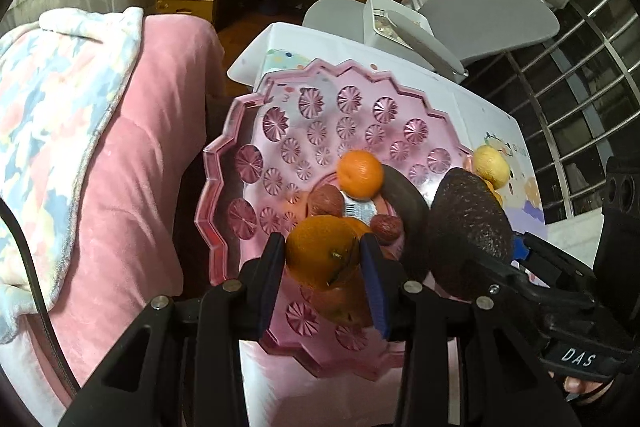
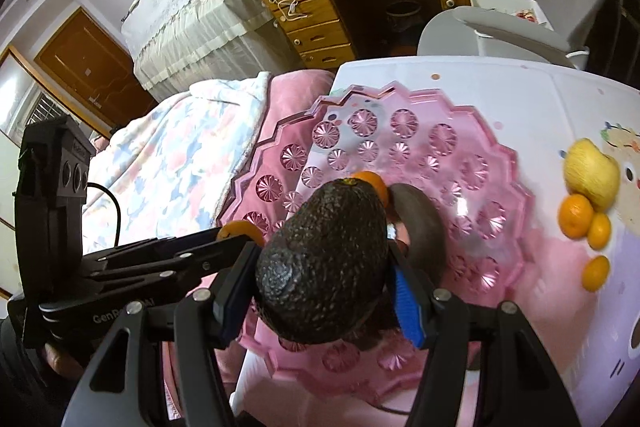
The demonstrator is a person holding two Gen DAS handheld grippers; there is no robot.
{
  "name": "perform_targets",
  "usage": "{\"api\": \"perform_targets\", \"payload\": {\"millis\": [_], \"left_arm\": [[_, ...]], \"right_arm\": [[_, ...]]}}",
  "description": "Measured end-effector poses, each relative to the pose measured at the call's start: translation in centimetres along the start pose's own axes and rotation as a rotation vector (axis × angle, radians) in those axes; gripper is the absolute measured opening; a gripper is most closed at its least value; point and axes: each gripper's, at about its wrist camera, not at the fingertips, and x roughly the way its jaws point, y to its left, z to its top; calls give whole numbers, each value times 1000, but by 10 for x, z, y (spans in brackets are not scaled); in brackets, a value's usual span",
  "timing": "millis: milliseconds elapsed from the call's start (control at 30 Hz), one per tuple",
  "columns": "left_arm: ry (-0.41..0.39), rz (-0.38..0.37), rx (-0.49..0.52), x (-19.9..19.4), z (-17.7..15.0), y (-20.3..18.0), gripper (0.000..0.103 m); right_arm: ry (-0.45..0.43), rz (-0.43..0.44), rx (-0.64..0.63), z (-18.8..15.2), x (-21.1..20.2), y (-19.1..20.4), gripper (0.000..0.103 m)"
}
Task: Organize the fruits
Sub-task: 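Carry avocado and mandarin into the pink bowl and open both tools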
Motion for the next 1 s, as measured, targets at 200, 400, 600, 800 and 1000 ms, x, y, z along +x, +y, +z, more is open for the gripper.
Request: {"api": "perform_targets", "payload": {"millis": [200,400,600,800,1000], "left_arm": [[1,22,-18,5,2,10,37],[18,46,-20,6,1,12,40],[21,37,-46,-2,-1,15,68],[3,27,-45,-17,-10,10,74],[-4,21,-27,-30,-26,-4,75]], "right_arm": [[41,-10,-13,7,19,4,62],[71,-24,-1,6,30,2,63],[70,-26,42,4,28,-7,65],[-2,-4,84,-3,0,-19,66],[-52,-17,102,-21,-22,-26,67]]}}
